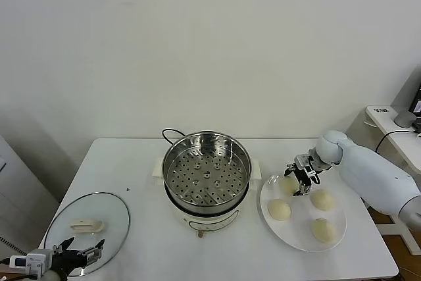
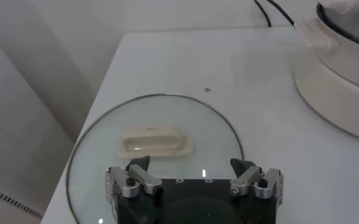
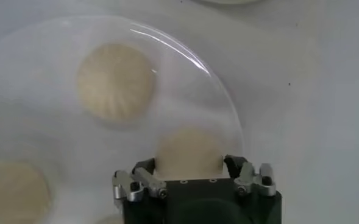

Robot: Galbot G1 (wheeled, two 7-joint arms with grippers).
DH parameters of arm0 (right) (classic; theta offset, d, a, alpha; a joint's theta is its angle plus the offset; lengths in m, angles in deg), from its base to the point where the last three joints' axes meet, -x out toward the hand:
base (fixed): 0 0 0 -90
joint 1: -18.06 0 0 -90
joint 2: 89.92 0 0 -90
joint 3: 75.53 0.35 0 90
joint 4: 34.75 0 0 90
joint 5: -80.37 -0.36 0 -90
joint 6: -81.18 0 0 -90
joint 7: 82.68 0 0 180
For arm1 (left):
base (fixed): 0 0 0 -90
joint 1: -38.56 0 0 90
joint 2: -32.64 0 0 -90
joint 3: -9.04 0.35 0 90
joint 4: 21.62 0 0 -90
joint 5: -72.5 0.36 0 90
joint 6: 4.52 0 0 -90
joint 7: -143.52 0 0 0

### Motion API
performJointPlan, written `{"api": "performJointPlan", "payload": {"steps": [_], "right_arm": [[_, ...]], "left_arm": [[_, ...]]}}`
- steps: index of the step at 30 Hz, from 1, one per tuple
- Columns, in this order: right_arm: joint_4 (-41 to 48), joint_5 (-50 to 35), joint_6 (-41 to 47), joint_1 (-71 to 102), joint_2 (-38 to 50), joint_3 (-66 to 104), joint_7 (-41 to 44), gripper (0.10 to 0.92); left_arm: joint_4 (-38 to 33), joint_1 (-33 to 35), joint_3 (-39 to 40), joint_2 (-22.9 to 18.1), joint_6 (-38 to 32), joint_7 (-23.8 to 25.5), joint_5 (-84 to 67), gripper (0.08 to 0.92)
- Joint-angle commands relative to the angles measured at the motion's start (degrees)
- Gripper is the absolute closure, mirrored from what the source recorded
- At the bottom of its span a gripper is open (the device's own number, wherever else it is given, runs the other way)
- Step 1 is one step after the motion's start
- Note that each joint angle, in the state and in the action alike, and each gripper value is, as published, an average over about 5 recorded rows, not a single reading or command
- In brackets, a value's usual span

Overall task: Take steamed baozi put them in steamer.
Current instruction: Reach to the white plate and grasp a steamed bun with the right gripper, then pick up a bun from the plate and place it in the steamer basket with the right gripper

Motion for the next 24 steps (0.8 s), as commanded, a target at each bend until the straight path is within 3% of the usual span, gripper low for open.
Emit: {"api": "performJointPlan", "payload": {"steps": [1, 9, 16, 24], "right_arm": [[-0.14, 0.75, -0.04, 0.05, -0.26, 0.55, 0.14, 0.394], [-4.84, -1.36, 0.08, -3.19, 3.01, -2.18, 1.42, 0.44], [-12.33, -10.12, -0.23, -16.69, 8.29, -11.92, 2.79, 0.44], [-9.9, -18.23, -12.31, -33.68, 1.72, -18.98, 8.61, 0.433]], "left_arm": [[-0.08, -0.02, -0.05, -0.1, 0.12, -0.13, 0.01, 0.177], [-0.42, -0.1, -0.02, -0.26, 0.4, -0.4, 0.02, 0.177], [-0.59, -0.45, 0.17, -0.07, 0.56, -0.41, 0.02, 0.177], [-0.77, -0.71, 0.63, 0.33, 0.53, -0.41, 0.03, 0.177]]}}
